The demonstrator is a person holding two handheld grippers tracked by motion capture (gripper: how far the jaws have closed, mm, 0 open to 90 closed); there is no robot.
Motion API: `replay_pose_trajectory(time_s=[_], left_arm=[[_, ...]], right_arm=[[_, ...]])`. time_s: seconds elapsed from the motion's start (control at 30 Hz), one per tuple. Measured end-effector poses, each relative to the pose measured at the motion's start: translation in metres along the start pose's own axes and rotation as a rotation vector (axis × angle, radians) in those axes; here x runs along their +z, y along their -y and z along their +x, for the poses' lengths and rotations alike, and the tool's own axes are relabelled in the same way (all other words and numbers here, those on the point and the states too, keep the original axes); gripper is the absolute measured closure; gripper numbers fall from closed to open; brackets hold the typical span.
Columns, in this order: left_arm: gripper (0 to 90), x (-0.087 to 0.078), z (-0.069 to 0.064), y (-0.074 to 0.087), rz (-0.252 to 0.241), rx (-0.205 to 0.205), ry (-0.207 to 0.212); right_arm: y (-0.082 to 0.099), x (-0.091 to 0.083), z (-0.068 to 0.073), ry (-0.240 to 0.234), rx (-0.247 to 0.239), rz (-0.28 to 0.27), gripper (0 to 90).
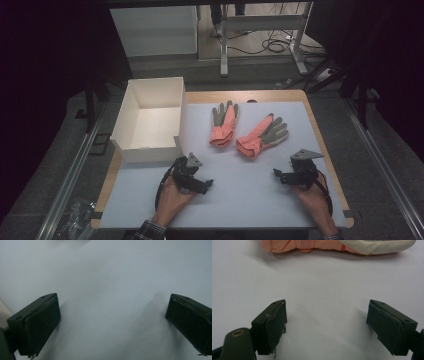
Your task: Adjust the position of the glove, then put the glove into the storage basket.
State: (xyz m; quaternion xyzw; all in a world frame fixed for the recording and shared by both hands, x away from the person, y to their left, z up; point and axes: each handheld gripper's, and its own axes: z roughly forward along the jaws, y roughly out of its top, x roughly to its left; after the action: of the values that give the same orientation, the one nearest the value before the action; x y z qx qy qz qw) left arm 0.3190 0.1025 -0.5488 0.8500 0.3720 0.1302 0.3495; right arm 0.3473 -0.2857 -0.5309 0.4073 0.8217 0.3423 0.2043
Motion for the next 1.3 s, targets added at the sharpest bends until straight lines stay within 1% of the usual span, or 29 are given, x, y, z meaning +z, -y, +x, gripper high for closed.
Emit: replay_pose_trajectory(time_s=[0.57, 0.73, 1.03, 1.13, 1.3], left_arm=[[0.0, -0.0004, 0.0006, 0.0000, 0.006, 0.007, 0.000], [0.0, -0.0004, 0.0006, 0.0000, 0.006, 0.007, 0.000], [0.0, -0.0004, 0.0007, 0.0000, 0.005, 0.010, 0.000], [0.0, -0.0004, 0.0006, 0.0001, 0.005, 0.008, 0.000], [0.0, -0.0004, 0.0006, 0.0001, 0.004, 0.008, 0.000]], right_arm=[[-0.0006, 0.0001, -0.0003, -0.002, 0.003, 0.006, 16.4], [-0.0010, 0.0002, -0.0002, -0.002, 0.006, 0.011, 15.0], [-0.0018, -0.0005, 0.0004, 0.002, 0.011, 0.016, 15.9], [-0.0038, -0.0016, -0.0006, 0.002, 0.016, 0.022, 19.9], [-0.0084, -0.0046, -0.0026, -0.017, 0.039, 0.007, 24.1]])
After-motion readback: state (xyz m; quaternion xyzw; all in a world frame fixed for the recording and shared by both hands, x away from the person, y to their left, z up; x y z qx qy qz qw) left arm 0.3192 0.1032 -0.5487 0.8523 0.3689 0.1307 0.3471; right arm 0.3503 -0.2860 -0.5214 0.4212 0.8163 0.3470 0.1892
